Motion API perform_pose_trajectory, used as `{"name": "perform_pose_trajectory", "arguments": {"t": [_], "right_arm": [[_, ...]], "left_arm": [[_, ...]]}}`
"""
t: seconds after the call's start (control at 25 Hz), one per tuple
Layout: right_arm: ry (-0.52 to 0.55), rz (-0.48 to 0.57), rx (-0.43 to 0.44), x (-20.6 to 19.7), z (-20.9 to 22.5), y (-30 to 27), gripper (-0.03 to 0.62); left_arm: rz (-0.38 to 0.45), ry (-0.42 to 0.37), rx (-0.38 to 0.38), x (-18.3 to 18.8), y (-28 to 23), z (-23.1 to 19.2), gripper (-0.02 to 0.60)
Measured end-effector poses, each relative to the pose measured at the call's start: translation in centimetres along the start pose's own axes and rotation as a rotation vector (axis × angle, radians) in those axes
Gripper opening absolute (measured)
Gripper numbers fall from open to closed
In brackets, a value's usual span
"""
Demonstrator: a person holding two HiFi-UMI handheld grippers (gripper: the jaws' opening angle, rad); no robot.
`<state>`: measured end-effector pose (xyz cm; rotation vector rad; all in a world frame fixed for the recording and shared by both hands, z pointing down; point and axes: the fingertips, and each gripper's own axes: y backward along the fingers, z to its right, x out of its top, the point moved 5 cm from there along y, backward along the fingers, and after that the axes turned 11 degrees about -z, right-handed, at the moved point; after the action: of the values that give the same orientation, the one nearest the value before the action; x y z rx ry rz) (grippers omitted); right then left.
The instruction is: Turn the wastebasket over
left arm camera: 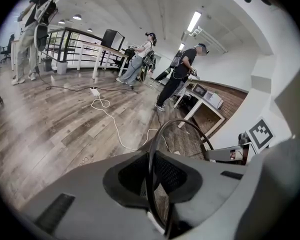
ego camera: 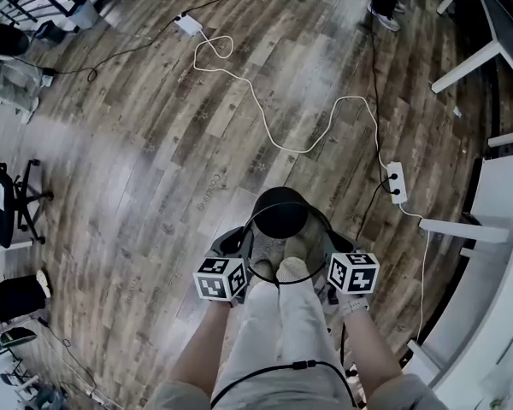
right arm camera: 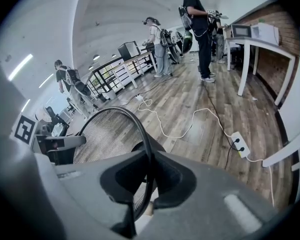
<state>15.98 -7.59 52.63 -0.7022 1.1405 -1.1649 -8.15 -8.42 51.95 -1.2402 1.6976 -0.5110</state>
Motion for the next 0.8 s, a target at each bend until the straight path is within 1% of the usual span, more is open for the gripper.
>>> {"name": "perform_pose_trajectory", "arguments": {"t": [0.2, 0.64, 0.8], "right_arm": [[0.002, 0.012, -0.003, 1.0, -0.8, 2.4, 0.029], [0.012, 0.05, 0.017, 2.0, -4.1, 7.9, 0.03], [0.016, 0.062, 0.027, 2.4, -5.1, 9.8, 0.031]], "left_arm": [[0.012, -0.009, 0.0, 1.4, 2.0, 1.3, 0.041], [0.03, -0.046, -0.006, 3.5, 8.1, 3.4, 0.041], [0.039, -0.048, -0.008, 4.0, 10.1, 4.2, 0.041]]}}
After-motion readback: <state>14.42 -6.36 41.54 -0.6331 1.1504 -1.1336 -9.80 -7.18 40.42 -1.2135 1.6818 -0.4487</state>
